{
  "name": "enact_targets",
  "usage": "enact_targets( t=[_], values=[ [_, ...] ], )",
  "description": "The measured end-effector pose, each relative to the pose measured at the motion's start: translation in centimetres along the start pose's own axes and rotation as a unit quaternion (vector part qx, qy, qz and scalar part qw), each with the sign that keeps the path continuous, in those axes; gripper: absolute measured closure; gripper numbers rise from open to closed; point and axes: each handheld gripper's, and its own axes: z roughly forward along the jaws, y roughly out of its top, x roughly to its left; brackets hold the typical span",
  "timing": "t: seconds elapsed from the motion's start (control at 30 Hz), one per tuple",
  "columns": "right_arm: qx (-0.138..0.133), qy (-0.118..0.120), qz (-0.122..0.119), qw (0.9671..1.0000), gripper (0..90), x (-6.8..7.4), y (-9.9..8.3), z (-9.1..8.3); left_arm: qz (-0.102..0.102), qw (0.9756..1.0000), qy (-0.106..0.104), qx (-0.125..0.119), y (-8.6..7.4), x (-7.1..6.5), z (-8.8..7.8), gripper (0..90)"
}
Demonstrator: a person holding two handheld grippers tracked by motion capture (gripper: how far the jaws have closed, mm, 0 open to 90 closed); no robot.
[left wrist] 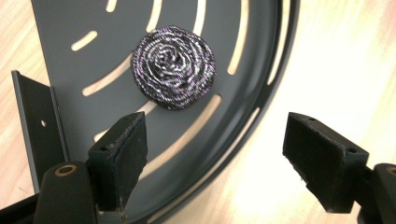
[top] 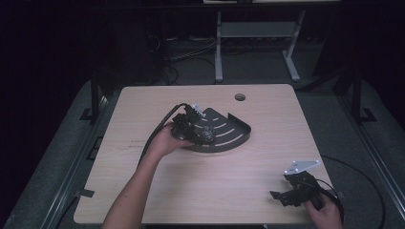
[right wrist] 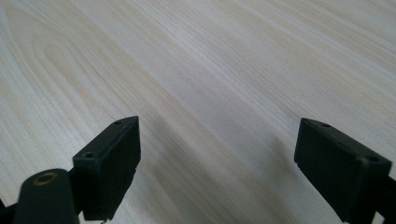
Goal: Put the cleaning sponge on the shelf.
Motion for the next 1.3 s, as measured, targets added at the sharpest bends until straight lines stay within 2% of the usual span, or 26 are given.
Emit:
enact_targets(
  t=[0.03, 0.33, 0.83, 1.3],
  values=[
    [0.0, 0.0, -0.002, 1.0, 14.3, 0.0, 0.0, 0.0, 0.005, 1.0, 0.001, 0.001, -0.1, -0.1, -0.2, 21.4],
    [0.001, -0.001, -0.003, 1.0, 14.3, 0.0, 0.0, 0.0, 0.008, 0.9999, -0.002, -0.013, -1.1, -1.2, -1.1, 21.3],
    [0.003, -0.002, 0.002, 1.0, 14.3, -0.2, -0.1, 0.0, 0.022, 0.9996, -0.001, -0.017, -2.0, -2.5, -2.0, 20.7],
    [0.008, -0.002, -0.002, 1.0, 14.4, -0.1, 0.0, 0.3, 0.014, 0.9996, -0.002, -0.025, -4.6, -3.4, -3.0, 20.9]
  ],
)
